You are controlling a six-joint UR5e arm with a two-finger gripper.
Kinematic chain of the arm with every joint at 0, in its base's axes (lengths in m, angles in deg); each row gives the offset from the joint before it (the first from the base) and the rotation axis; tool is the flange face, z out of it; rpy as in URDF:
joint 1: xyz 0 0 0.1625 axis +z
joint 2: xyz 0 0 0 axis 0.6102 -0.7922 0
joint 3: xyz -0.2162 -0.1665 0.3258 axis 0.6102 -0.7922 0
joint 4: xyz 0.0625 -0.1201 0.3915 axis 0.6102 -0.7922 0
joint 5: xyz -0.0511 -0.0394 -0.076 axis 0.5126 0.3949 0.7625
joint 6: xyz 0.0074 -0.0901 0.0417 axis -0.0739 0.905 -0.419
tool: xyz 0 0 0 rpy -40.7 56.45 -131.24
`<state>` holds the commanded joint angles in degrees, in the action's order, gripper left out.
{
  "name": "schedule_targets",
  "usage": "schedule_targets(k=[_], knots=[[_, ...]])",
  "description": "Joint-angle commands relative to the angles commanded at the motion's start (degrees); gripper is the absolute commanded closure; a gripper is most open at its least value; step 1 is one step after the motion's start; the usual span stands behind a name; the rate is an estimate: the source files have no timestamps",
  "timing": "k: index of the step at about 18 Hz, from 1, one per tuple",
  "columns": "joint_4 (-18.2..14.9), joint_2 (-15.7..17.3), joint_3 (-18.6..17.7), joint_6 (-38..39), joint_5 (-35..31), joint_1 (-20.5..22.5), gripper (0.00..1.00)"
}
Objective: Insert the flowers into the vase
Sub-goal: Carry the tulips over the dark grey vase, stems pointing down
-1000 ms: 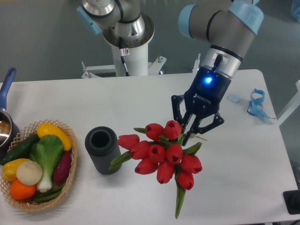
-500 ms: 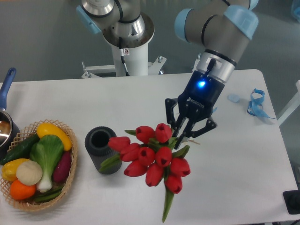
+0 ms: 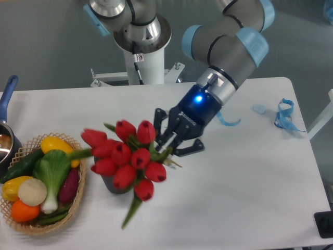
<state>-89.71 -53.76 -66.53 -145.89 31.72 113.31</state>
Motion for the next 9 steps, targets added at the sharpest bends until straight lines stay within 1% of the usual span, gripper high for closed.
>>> schedule_targets(k=[3,6,9], knots=[[0.0,2.02,-3.78,-0.7,5.81,0.08,0.9],[0.0,3.26,-5.8,-0.88,6.44,0.0,0.9],[0.0,3.44,-7.48,-1.58,6.52,0.0,0.9]])
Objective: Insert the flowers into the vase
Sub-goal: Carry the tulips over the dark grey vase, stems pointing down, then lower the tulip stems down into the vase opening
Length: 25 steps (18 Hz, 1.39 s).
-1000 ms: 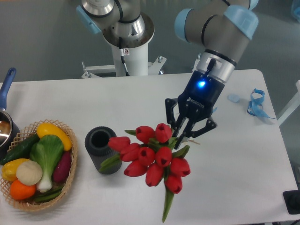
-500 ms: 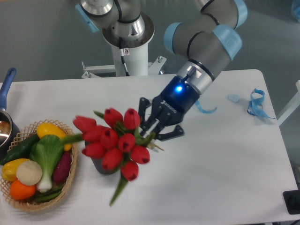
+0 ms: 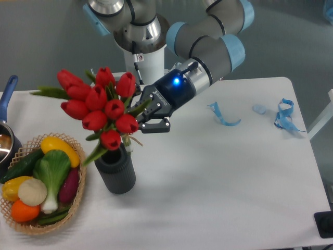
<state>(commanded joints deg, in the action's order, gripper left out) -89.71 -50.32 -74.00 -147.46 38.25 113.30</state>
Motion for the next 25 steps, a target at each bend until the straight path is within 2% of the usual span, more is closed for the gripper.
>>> schedule_targets(k=[4,9,17,25], knots=[[0.0,-0.53,-0.27,-1.06,2.37,-0.7,0.9],[0.0,-0.97,-0.09,-2.29,2.37,-0.97,0.9],[0.0,-4.66,0.0,-5.45,2.2,-2.72,0.9],[0.0,-5.88,-2.55,-5.72,1.85,-2.99,0.89]])
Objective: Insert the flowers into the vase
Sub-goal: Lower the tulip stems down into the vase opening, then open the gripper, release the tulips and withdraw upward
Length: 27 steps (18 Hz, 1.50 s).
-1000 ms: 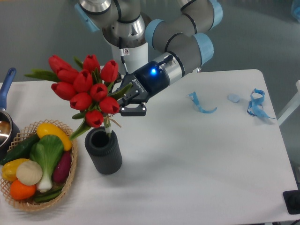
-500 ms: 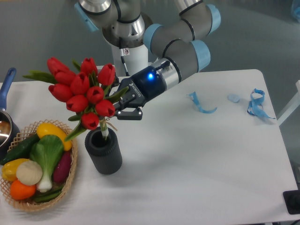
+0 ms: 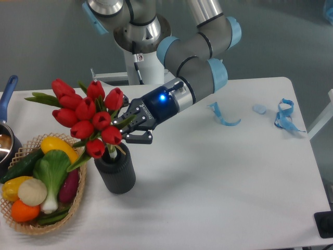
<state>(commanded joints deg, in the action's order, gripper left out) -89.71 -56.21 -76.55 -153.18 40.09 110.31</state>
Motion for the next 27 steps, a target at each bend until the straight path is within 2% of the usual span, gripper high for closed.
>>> schedule_targets(k=[3,6,8,15,21,23,27], knots=[[0.18,-1.23,-1.23,-0.87,-0.61,-0.09,0.89],[0.09,-3.16,-2.2,-5.88,-0.79,-0.18,0.89],[0.18,-3.78,-2.9,-6.5,-1.23,-0.18,0.89],[0.09,-4.84,-5.1,-11.16,-3.69,-0.52,0.86],[0.18,-5.28,-5.54,-11.51,-5.62,-0.7,0.84],[0.18,-5.19,-5.28,-11.6,-5.63,-0.7,0.76],[0.26,-4.75,-4.66,-11.6,-5.63,-0.53,0.29]])
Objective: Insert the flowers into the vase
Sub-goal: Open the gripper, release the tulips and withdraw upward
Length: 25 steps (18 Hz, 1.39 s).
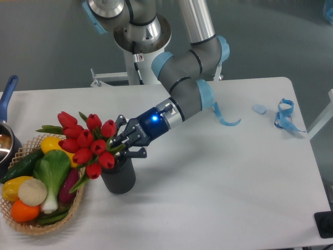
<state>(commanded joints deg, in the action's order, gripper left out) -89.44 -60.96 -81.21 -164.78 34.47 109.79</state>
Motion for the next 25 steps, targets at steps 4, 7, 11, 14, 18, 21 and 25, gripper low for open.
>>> schedule_targets(k=[4,7,11,14,18,21,25], knots=[[0.0,0.79,0.26,0.0,0.0,0.09,0.03],[0.0,1.4,0.53,0.0,-0.09,0.61,0.0],[-0.17,6.93,0.53,0.0,-5.42,2.19,0.0],[-0.17,12.2,0.79,0.0,-17.62,4.3,0.0],[-0.26,17.74,1.66,0.61,-28.81,9.91,0.0],[-0.18,19.51,4.29,-0.09,-38.46,15.54,0.0],[-0.53,20.3,10.62,0.09,-42.96,18.54,0.0]])
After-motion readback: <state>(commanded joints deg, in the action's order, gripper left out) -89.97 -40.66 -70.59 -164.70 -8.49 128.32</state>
